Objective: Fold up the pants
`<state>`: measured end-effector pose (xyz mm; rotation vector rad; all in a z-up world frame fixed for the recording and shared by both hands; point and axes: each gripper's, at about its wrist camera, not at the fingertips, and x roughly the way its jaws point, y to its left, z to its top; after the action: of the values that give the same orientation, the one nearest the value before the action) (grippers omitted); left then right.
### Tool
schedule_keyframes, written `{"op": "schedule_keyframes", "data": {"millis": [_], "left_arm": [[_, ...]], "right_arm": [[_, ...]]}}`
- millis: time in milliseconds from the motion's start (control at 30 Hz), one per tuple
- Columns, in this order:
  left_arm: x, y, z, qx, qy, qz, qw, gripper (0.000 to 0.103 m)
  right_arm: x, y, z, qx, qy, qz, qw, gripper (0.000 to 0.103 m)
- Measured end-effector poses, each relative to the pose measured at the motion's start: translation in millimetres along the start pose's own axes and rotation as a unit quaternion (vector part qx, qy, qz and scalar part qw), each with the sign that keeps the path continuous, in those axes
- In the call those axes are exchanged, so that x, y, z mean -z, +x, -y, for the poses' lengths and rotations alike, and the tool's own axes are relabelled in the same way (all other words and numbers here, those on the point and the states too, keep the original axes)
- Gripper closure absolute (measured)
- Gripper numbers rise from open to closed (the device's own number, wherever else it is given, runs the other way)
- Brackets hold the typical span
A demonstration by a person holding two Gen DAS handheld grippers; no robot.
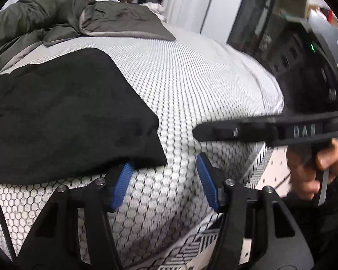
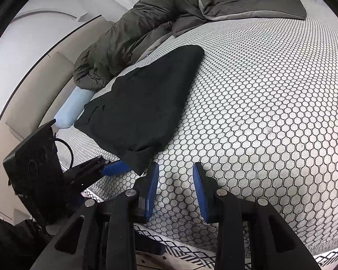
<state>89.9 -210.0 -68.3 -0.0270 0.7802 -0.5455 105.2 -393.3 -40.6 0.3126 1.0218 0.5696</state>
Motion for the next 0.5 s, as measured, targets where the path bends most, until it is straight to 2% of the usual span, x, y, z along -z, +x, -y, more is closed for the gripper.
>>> {"op": "schedule_keyframes", "data": {"millis": [33,67,100,133,233,333,400,433,500], "left_arm": [[-1,2,-1,-0.006,-0.005,0.01,0.9999,0.057],[-2,4,-2,-0.013,-0.006,0.014,0.9998,0.071],[-2,7,-2,-0.026,-0.004,0.016,0.9995,0.08],[-1,9,-3,-0.036,-0.007,0.02,0.9991,0.103],[3,8,-12,-0.023,-0.034,0.029,0.9987,0.103],[9,5,-7,-0.03,-0.006,0.033,0.999,0.103],[11,5,-7,-0.03,-0.002,0.031,0.9991,0.103],[12,6,-9,-0.028,-0.005,0.028,0.9992,0.103],[14,6,-13,-0.025,-0.008,0.026,0.9993,0.103]], "right_arm": [[0,1,0,-0.002,0.003,0.001,1.0,0.066],[-1,2,0,-0.006,0.007,0.001,1.0,0.061],[-2,3,1,-0.013,0.013,0.003,1.0,0.059],[-3,5,3,-0.019,0.02,0.006,1.0,0.057],[-13,13,11,-0.05,0.067,0.019,0.996,0.057],[-25,31,21,-0.09,0.116,0.021,0.989,0.057],[-34,48,22,-0.118,0.129,0.008,0.985,0.08],[-38,55,20,-0.119,0.127,0.001,0.985,0.098],[-46,60,12,-0.092,0.102,0.006,0.99,0.1]]}}
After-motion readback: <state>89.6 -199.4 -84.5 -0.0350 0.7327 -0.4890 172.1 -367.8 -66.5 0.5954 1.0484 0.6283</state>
